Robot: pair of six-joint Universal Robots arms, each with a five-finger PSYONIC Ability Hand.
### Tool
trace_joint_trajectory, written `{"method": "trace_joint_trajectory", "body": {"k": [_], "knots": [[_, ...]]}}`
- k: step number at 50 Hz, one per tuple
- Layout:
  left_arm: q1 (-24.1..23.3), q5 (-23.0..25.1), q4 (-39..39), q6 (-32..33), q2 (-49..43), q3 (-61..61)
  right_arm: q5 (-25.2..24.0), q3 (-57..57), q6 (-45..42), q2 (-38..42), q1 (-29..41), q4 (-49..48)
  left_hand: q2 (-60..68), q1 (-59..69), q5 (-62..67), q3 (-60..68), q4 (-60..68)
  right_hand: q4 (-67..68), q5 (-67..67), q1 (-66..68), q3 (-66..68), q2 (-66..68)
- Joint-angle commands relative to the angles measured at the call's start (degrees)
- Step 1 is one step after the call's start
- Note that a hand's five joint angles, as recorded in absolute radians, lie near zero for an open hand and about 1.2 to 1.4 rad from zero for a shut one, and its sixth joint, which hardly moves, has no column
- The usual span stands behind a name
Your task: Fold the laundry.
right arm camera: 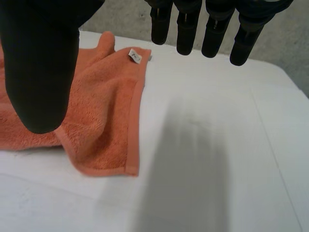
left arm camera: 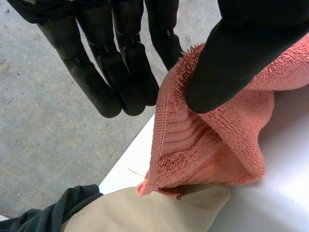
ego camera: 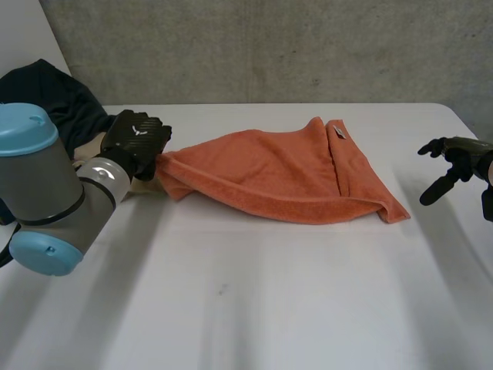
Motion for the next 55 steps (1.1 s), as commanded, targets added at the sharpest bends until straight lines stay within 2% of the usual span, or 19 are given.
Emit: {"method": "trace_joint_trajectory", "body": {"k": [1, 7, 12, 19, 22, 23, 24, 25, 30, 33, 34, 38, 39, 42, 43, 46, 51, 55], "knots": [[-0.48, 0.12, -0.32, -0.88, 1.35, 0.21, -0.55, 1.3, 2.16, 4.02, 1.57, 1.5, 11.29, 13.63, 13.15, 11.87, 11.24, 1.28, 1.71, 1.02, 1.45, 1.14], [-0.57, -0.15, -0.32, -1.76, 1.79, 0.74, 1.12, 1.39, 5.51, 8.16, 4.73, -0.34, 11.29, 13.63, 13.15, 11.87, 11.24, 3.3, 3.73, 3.03, 3.47, 3.16], [-0.57, -0.15, -0.58, -2.38, 1.79, 0.74, 5.59, 0.69, 6.21, 10.97, 6.93, -8.93, 11.29, 13.63, 13.15, 11.87, 11.24, 6.99, 7.42, 6.73, 7.16, 6.85], [-0.13, -0.23, -0.76, -2.73, 2.57, 0.13, 10.0, -2.91, 5.95, 15.54, 9.57, -14.93, 11.29, 13.63, 13.15, 11.87, 11.24, 12.7, 13.13, 12.44, 12.87, 12.56], [0.05, -0.15, -0.85, -2.82, 2.93, 0.04, 10.79, -5.46, 5.95, 18.44, 10.45, -14.85, 11.29, 13.63, 13.15, 11.87, 11.24, 27.47, 27.9, 27.2, 27.64, 27.33], [0.22, -0.23, -0.85, -2.99, 3.1, -0.05, 10.88, -6.43, 6.21, 19.23, 10.45, -14.41, 11.29, 13.63, 13.15, 11.87, 11.24, 46.17, 46.6, 45.91, 46.34, 46.04], [0.31, -0.23, -0.93, -3.08, 3.28, -0.14, 10.97, -6.78, 6.21, 19.41, 10.36, -14.06, 11.29, 13.63, 13.15, 11.87, 11.24, 58.52, 58.95, 58.25, 58.69, 58.38], [0.4, -0.23, -1.02, -3.17, 3.45, -0.23, 10.88, -7.05, 6.3, 19.32, 10.28, -13.62, 11.29, 13.63, 13.15, 11.87, 11.24, 63.49, 63.92, 63.23, 63.66, 63.36], [0.4, 0.03, -2.16, -4.05, 4.77, -0.58, 10.18, -5.39, 6.3, 14.06, 8.7, -9.66, 11.29, 13.63, 13.15, 11.87, 11.24, 63.54, 63.97, 63.28, 63.71, 63.41], [0.49, 0.12, -3.57, -4.58, 6.0, -0.84, 8.69, -2.49, 4.46, 7.21, 5.98, -8.26, 11.29, 13.63, 13.15, 11.87, 11.24, 63.54, 63.97, 63.28, 63.71, 63.41], [0.49, 0.12, -4.18, -4.67, 6.44, -0.93, 7.99, -1.78, 3.06, 5.37, 5.18, -7.99, 11.29, 13.63, 13.15, 11.87, 11.24, 63.54, 63.97, 63.28, 63.71, 63.41], [0.4, 0.12, -8.92, -4.05, 9.69, -1.72, 3.24, 2.69, -11.33, -3.95, 0.7, -4.14, 11.29, 13.63, 13.15, 11.87, 11.24, 63.54, 63.97, 63.28, 63.71, 63.41], [0.4, 0.12, -11.54, -3.44, 11.35, -2.24, 1.67, 4.79, -19.2, -7.71, -0.78, -0.9, 11.29, 13.63, 13.15, 11.87, 11.24, 63.54, 63.97, 63.28, 63.71, 63.41], [0.49, 0.12, -16.3, -1.95, 13.82, -3.12, 0.16, 8.14, -32.15, -12.92, -3.08, 4.65, 11.29, 13.63, 13.15, 11.87, 11.24, 63.54, 63.97, 63.28, 63.71, 63.41], [0.49, 0.12, -19.53, -0.64, 14.96, -3.91, -0.37, 10.33, -39.85, -15.98, -4.13, 8.58, 11.29, 13.63, 13.15, 11.87, 11.24, 63.54, 63.97, 63.28, 63.71, 63.41], [0.4, 0.12, -26.04, 2.52, 16.28, -5.05, -0.37, 14.72, -52.27, -20.38, -5.36, 14.57, 11.29, 13.63, 13.15, 11.87, 11.24, 63.54, 63.97, 63.28, 63.71, 63.41], [-0.39, 0.12, -33.62, 5.52, 14.27, -6.11, -0.37, 19.22, -58.3, -21.72, -4.76, 16.89, 11.29, 13.63, 13.15, 11.87, 11.24, 63.54, 63.97, 63.28, 63.71, 63.41], [-1.27, -0.14, -32.67, 6.67, 8.22, -3.66, -0.02, 19.76, -57.07, -18.39, -1.86, 13.64, 11.29, 13.63, 13.15, 11.87, 11.24, 63.54, 63.97, 63.28, 63.71, 63.41]]}}
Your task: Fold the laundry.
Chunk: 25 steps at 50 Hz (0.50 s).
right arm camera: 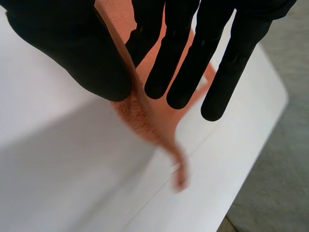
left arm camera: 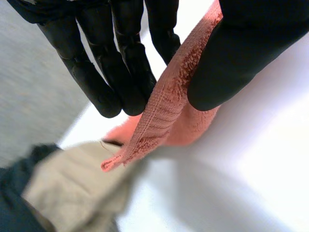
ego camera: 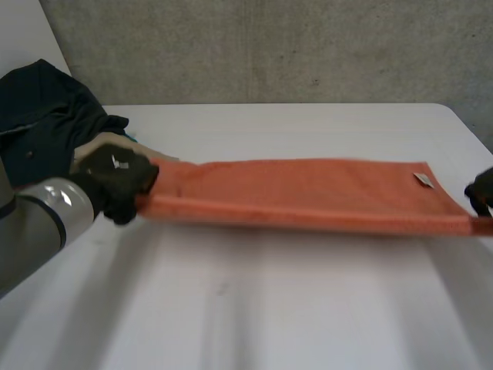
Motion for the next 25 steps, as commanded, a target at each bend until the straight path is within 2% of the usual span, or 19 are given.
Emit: {"method": "trace_joint_trajectory", "body": {"k": [1, 6, 10, 13, 14, 17, 18, 21, 22, 25], "knots": [[-1.51, -0.35, -2.65, 3.29, -8.8, 2.7, 1.0, 2.85, -1.47, 3.97, 4.1, -2.95, 11.29, 13.63, 13.15, 11.87, 11.24, 11.53, 11.43, 15.29, 11.91, 12.65], [-3.09, -3.24, 0.78, 4.78, -19.77, 13.13, 5.22, -1.97, 1.35, 12.14, 7.62, -10.42, 11.29, 13.63, 13.15, 11.87, 11.24, 11.53, 11.43, 15.29, 11.91, 12.65], [-3.62, -6.23, 2.01, 7.58, -25.94, 25.33, 10.92, -13.45, 4.94, 19.95, 10.34, -17.26, 11.29, 13.63, 13.15, 11.87, 11.24, 11.53, 11.43, 15.29, 11.91, 12.65], [-3.71, -7.91, 3.86, 9.26, -27.88, 34.58, 13.39, -21.47, 7.67, 22.87, 11.14, -20.96, 11.29, 13.63, 13.15, 11.87, 11.24, 11.53, 11.43, 15.29, 11.91, 12.65], [-3.71, -8.69, 5.95, 9.7, -28.5, 40.7, 14.79, -27.15, 9.77, 24.18, 11.49, -23.59, 11.29, 13.63, 13.15, 11.87, 11.24, 11.53, 11.43, 15.29, 11.91, 12.65], [-3.54, -8.88, 11.23, 9.44, -28.68, 49.0, 16.38, -34.92, 13.38, 24.72, 11.84, -28.34, 11.29, 13.63, 13.15, 11.87, 11.24, 11.53, 11.43, 15.29, 11.91, 12.65], [-3.36, -8.96, 15.95, 8.83, -28.59, 53.2, 17.26, -38.94, 16.26, 24.63, 11.93, -32.36, 11.29, 13.63, 13.15, 11.87, 11.24, 11.53, 11.43, 15.29, 11.91, 12.65], [-2.83, -9.05, 24.14, 7.6, -28.07, 57.45, 18.06, -42.4, 20.15, 23.85, 11.84, -39.23, 11.29, 13.63, 13.15, 11.87, 11.24, 11.53, 11.43, 15.29, 11.91, 12.65], [-2.48, -8.88, 29.65, 6.64, -27.72, 58.94, 18.58, -42.93, 22.16, 22.8, 11.93, -44.13, 11.29, 13.63, 13.15, 11.87, 11.24, 11.53, 11.43, 15.29, 11.91, 12.65], [-1.96, -8.7, 35.67, 4.7, -27.19, 60.19, 18.67, -42.5, 23.93, 21.38, 12.11, -50.31, 11.29, 13.63, 13.15, 11.87, 11.24, 11.53, 11.43, 15.29, 11.91, 12.65]]}}
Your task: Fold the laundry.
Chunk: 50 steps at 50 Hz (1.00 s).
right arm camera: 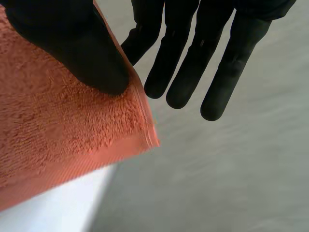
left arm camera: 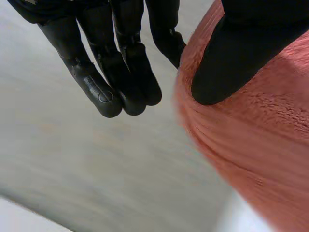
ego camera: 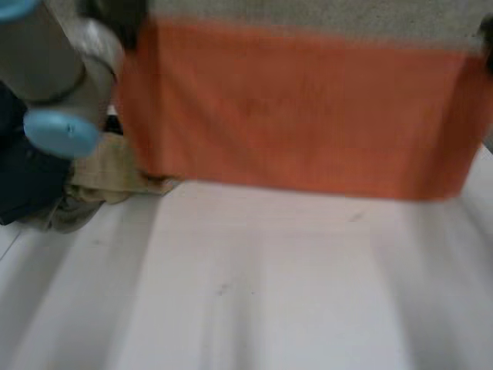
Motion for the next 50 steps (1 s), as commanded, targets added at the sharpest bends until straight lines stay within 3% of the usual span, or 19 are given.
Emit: {"method": "trace_joint_trajectory", "body": {"k": [1, 12, 21, 30, 39, 44, 47, 50], "knots": [[1.72, 0.73, 19.83, -5.42, 1.72, 8.38, 1.36, -4.85, 8.08, -3.69, 0.34, -20.03, 11.25, 13.63, 13.14, 11.8, 11.23, 11.46, 11.4, 15.29, 11.88, 12.65], [3.04, 1.17, 12.81, -11.41, 1.46, 1.18, -2.15, 1.04, 8.69, -3.52, 1.83, -17.68, 11.25, 13.63, 13.14, 11.8, 11.23, 11.46, 11.4, 15.29, 11.88, 12.65], [1.11, 3.01, 16.94, -10.97, -2.14, -15.69, -5.41, 9.3, 7.9, 2.1, 2.62, -15.84, 11.25, 13.63, 13.14, 11.8, 11.23, 11.46, 11.4, 15.29, 11.88, 12.65], [-1.52, 2.75, 15.71, -8.69, -3.73, -29.4, -6.72, 21.77, 2.63, 3.42, -0.27, -6.79, 11.25, 13.63, 13.14, 11.8, 11.23, 11.46, 11.4, 15.29, 11.88, 12.65], [-5.56, 1.87, 2.98, -6.05, 8.65, -47.06, -10.42, 38.04, -7.73, -10.27, -6.68, 9.02, 11.25, 13.63, 13.14, 11.8, 11.23, 11.46, 11.4, 15.29, 11.88, 12.65], [-8.73, -1.03, -10.64, -6.05, 15.95, -57.0, -11.29, 46.29, -22.12, -19.76, -13.71, 21.84, 11.25, 13.63, 13.14, 11.8, 11.23, 11.46, 11.4, 15.29, 11.88, 12.65], [-10.13, -1.82, -16.52, -5.96, 17.62, -59.81, -13.13, 48.5, -28.9, -21.62, -16.0, 24.85, 11.25, 13.63, 13.14, 11.8, 11.23, 11.46, 11.4, 15.29, 11.88, 12.65], [-10.49, -1.91, -17.95, -5.79, 17.37, -59.48, -14.46, 48.86, -29.46, -21.45, -16.01, 23.99, 11.25, 13.63, 13.14, 11.8, 11.23, 11.46, 11.4, 15.29, 11.88, 12.65]]}}
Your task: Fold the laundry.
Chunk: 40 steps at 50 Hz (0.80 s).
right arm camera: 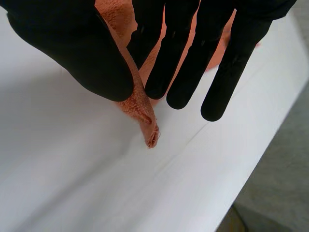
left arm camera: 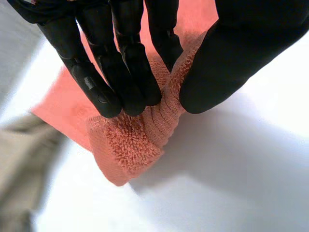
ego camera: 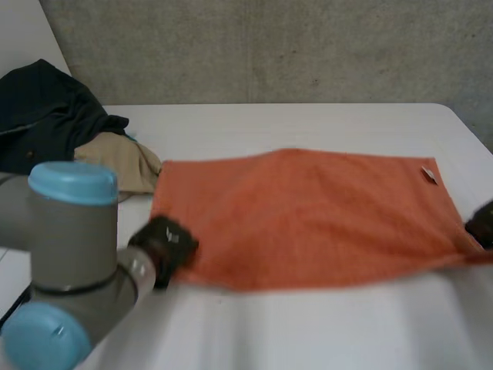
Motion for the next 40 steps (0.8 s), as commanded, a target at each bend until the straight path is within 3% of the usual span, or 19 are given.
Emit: {"method": "trace_joint_trajectory", "body": {"k": [1, 12, 21, 28, 35, 36, 37, 40], "knots": [[-1.99, -1.42, -8.57, 0.19, 1.79, -2.23, -3.04, 3.17, -7.69, -2.17, -2.77, 2.42, 11.21, 13.63, 12.06, 11.8, 11.22, 11.33, 10.83, 15.29, 11.88, 12.65], [1.26, -3.62, -0.05, 1.33, -9.36, 19.38, -0.15, -6.4, 3.91, 10.13, 5.05, -17.96, 11.21, 13.63, 12.06, 11.8, 11.22, 11.33, 10.83, 15.29, 11.88, 12.65], [2.58, -4.41, 5.41, 7.04, -28.24, 47.39, 3.8, -22.2, 13.23, 23.91, 9.18, -38.97, 11.21, 13.63, 12.06, 11.8, 11.22, 11.33, 10.83, 15.29, 11.88, 12.65], [2.85, -4.5, 4.44, 8.63, -39.33, 62.88, 5.74, -34.77, 13.32, 34.9, 11.29, -41.1, 11.21, 13.63, 12.06, 11.8, 11.22, 11.33, 10.83, 15.29, 11.88, 12.65], [2.41, -3.27, 5.58, 8.89, -43.74, 68.88, 6.88, -41.82, 13.32, 41.6, 12.79, -41.1, 11.21, 13.63, 12.06, 11.8, 11.22, 11.33, 10.83, 15.29, 11.88, 12.65], [2.15, -2.57, 6.71, 8.89, -44.35, 69.58, 7.84, -42.88, 13.24, 42.65, 13.05, -41.1, 7.73, 10.15, 8.59, 8.32, 7.74, -25.33, -25.83, -21.37, -24.78, -24.01], [1.97, -2.48, 7.16, 8.98, -44.62, 69.76, 8.55, -43.32, 13.24, 43.18, 13.23, -41.1, -4.96, -2.54, -4.11, -4.37, -4.95, -54.34, -54.84, -50.38, -53.79, -53.02], [1.18, -2.39, 9.53, 8.98, -44.8, 69.33, 12.75, -44.29, 12.45, 44.24, 14.36, -41.19, -58.79, -56.37, -57.94, -58.2, -58.78, -58.67, -59.17, -54.71, -58.12, -57.35]]}}
